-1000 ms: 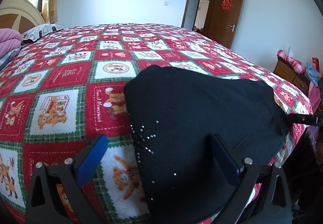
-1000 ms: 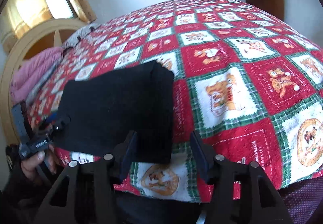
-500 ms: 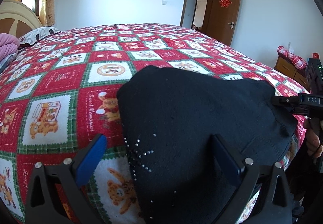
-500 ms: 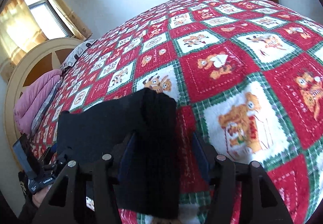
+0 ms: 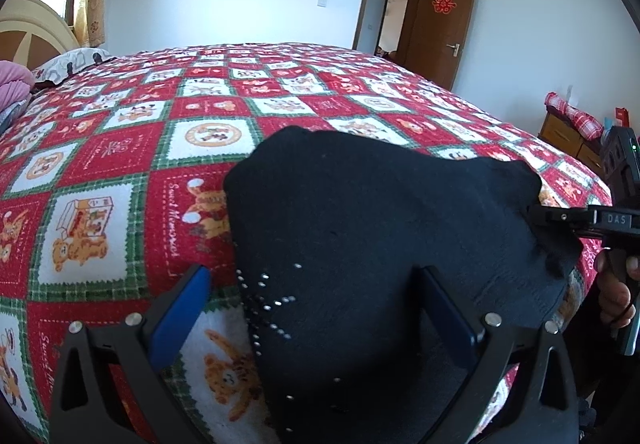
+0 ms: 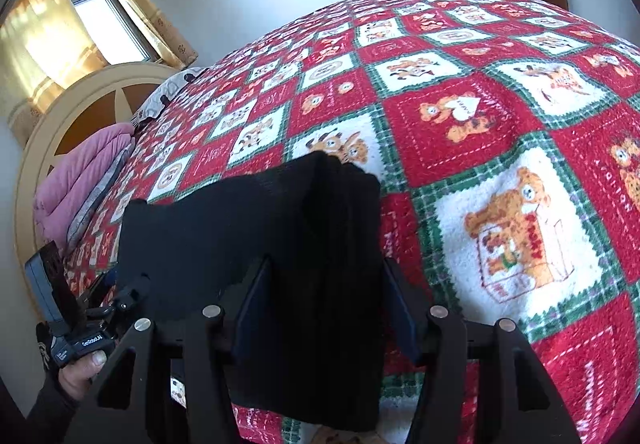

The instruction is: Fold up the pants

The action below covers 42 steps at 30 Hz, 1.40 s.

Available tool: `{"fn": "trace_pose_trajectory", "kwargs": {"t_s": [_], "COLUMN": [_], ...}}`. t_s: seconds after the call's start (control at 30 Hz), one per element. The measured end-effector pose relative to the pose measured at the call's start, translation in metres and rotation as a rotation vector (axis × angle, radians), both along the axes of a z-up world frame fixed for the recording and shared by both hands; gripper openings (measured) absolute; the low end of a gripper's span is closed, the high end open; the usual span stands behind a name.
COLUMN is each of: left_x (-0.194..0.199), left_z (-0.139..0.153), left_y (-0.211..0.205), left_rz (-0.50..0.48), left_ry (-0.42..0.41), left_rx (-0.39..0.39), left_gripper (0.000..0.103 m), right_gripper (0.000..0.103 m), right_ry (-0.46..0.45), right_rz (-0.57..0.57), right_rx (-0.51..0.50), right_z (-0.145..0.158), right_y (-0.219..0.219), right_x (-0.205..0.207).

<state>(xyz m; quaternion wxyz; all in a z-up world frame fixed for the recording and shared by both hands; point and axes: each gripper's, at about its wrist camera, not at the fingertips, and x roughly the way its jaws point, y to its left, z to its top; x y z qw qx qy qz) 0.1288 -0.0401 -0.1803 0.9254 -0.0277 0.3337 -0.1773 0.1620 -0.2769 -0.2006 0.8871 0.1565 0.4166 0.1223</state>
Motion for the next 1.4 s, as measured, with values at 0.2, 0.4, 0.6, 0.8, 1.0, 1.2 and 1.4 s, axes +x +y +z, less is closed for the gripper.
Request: {"fn": "trace_pose_trajectory", "kwargs": {"t_s": [0.2, 0.4, 0.6, 0.8, 1.0, 1.2, 1.4], "left_x": [-0.007, -0.006, -0.003, -0.001, 0.000, -0.004, -0.006], "left_z": [0.002, 0.000, -0.004, -0.002, -0.004, 0.008, 0.031], "left_y": [-0.006, 0.019, 0.032, 0.031, 0.036, 0.041, 0.044], "left_rz": [-0.057, -0.043, -0.069, -0.104, -0.109, -0.115, -0.126], "left_ry": [-0.010, 0.031, 0.047, 0.050, 0.061, 0.034, -0.021], "left_rx": [-0.021, -0.187, -0.303, -0.347, -0.385, -0.387, -0.336], "left_gripper": [0.075, 0.063, 0.040, 0.021, 0.019, 0.015, 0.015], "right_gripper": [0.034, 0.027, 0.027, 0.026, 0.026, 0.025, 0.025], "right_ry": [-0.006, -0.033, -0.030, -0.040, -0.001, -0.035, -0.074], "right_rz": [0.007, 0.032, 0.034, 0.038, 0.022, 0.037, 0.057], "right_rx": [0.010, 0.002, 0.010, 0.037, 0.104, 0.079, 0.080], "right_z": [0.002, 0.009, 0.009, 0.015, 0.006, 0.018, 0.037], "right_y": [-0.004, -0.001, -0.002, -0.005, -0.016, -0.008, -0.002], "right_x": [-0.003, -0.010, -0.010, -0.014, -0.010, -0.016, -0.016]}}
